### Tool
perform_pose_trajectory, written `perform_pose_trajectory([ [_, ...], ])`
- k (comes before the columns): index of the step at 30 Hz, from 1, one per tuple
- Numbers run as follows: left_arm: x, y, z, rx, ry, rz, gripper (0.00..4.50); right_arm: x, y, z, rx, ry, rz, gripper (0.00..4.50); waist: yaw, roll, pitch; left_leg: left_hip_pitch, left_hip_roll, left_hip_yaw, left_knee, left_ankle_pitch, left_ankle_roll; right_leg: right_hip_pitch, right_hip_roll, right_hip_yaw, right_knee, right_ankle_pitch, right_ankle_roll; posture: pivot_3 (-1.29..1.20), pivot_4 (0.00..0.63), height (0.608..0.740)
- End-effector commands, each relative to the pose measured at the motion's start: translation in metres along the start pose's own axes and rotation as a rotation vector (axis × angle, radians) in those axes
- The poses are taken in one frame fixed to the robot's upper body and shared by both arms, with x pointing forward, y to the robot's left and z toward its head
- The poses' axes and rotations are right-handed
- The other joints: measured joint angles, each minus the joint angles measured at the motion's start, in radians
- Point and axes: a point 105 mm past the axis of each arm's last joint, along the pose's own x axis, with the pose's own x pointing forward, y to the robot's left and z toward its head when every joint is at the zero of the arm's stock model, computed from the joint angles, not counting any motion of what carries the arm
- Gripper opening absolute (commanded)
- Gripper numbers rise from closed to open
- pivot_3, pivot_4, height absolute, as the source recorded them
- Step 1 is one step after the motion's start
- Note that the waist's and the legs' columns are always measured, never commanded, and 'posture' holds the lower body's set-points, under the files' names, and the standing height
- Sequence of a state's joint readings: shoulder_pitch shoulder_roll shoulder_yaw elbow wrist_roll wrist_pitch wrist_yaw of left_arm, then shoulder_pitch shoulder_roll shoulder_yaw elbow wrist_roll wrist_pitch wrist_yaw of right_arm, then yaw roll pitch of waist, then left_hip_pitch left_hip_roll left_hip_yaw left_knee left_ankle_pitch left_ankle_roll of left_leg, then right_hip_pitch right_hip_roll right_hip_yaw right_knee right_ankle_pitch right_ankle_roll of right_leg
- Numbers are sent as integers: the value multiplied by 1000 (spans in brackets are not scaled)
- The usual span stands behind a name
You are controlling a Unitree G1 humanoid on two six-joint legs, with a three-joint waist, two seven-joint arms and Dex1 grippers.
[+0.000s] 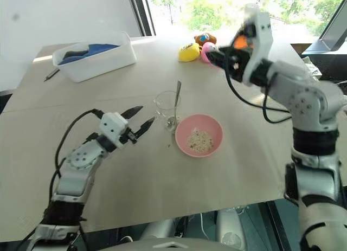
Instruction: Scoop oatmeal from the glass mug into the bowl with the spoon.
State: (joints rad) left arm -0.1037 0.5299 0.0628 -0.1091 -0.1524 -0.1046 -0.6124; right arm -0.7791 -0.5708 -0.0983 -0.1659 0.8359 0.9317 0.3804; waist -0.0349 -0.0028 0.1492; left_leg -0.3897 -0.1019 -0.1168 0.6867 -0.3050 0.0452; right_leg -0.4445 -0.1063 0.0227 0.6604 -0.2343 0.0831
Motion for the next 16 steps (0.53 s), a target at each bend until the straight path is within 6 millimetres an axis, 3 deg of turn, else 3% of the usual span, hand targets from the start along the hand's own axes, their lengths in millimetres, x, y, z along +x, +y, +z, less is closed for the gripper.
perform_pose_trajectory([
  [1, -21, 7, 16, 19, -19, 16, 2676, -27, -9, -13, -73, -28, -17, 2442, 1, 0, 0, 0, 0, 0, 0, 0, 0, 0, 0, 0, 0, 0, 0, 0, 150, 740],
  [7, -57, -13, -3, -151, 122, 20, 2676, -74, -20, -74, -114, 48, 3, 2442, 1, 0, 0, 1, 0, 2, -1, 0, 0, 0, 1, 2, 0, 0, 0, 0, 150, 740],
  [12, -87, -46, -17, -265, 255, -8, 2676, -125, -17, -133, -59, 183, 83, 2442, 13, 0, 0, 9, 1, 3, -2, 0, 0, 8, 1, 3, 0, 0, 0, 0, 150, 740],
  [16, -94, -48, -17, -307, 288, 13, 2715, -148, -26, -151, -43, 231, 60, 4216, 25, 1, 1, 14, 2, 3, -2, -2, 2, 14, 1, 2, -4, 0, 0, 0, 150, 740],
])
